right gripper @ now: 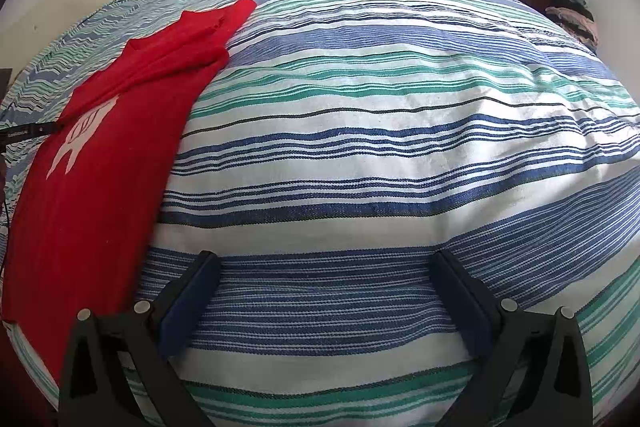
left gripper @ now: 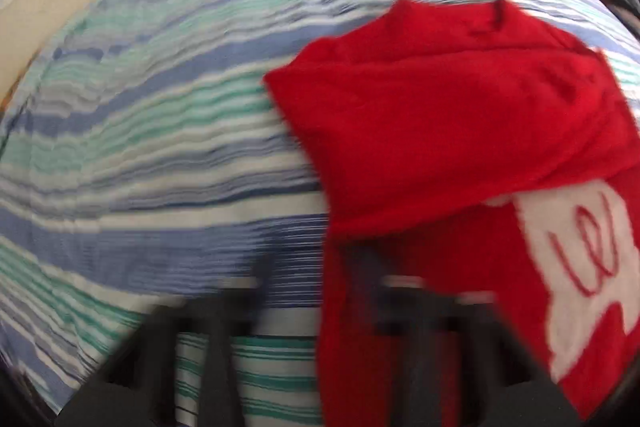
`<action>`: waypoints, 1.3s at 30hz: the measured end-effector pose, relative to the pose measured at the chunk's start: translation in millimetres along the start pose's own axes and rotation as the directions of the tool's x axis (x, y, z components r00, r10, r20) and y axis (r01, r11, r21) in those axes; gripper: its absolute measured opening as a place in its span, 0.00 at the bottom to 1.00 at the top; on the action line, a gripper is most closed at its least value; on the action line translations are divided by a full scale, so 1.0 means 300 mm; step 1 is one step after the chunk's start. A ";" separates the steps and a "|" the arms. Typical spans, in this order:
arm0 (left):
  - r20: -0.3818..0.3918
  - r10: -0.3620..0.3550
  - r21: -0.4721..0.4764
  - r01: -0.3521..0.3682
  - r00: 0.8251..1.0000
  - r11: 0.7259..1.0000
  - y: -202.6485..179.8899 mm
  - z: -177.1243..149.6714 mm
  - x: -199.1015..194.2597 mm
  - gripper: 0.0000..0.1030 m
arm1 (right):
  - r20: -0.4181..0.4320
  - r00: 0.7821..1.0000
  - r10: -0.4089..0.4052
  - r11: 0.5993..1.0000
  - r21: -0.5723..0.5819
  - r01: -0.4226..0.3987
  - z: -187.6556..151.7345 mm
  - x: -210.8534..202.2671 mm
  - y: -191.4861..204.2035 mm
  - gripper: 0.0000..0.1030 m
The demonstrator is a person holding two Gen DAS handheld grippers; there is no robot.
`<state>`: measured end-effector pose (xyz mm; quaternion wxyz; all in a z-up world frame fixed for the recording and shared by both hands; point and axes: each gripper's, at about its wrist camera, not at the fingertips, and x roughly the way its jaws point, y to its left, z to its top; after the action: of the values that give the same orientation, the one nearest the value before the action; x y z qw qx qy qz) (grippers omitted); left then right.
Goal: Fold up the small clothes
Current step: 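Fold the held sleeve across the sweater body and open the left tool, then move both tools to the sweater hem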
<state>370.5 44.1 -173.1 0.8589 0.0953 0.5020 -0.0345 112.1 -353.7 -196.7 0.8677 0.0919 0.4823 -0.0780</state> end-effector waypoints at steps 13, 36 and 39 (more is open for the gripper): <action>-0.016 -0.181 -0.356 0.163 0.983 0.920 0.192 -0.091 -0.023 0.32 | -0.001 1.000 -0.001 1.000 -0.003 0.001 0.009 0.009 -0.003 1.00; -0.047 -0.141 -0.144 0.133 0.989 0.981 -0.070 -0.652 -0.442 0.77 | 0.189 0.914 0.358 0.933 -0.044 -0.357 0.040 -0.314 0.109 0.93; -0.054 -0.123 -0.137 0.115 0.991 0.984 -0.079 -0.649 -0.436 0.77 | 0.138 0.860 0.492 0.867 -0.171 -0.469 0.007 -0.345 0.240 0.93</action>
<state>135.8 54.7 -155.5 0.8437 0.0084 0.5344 -0.0492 75.9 -279.4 -101.3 0.9030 0.1448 0.3691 0.1652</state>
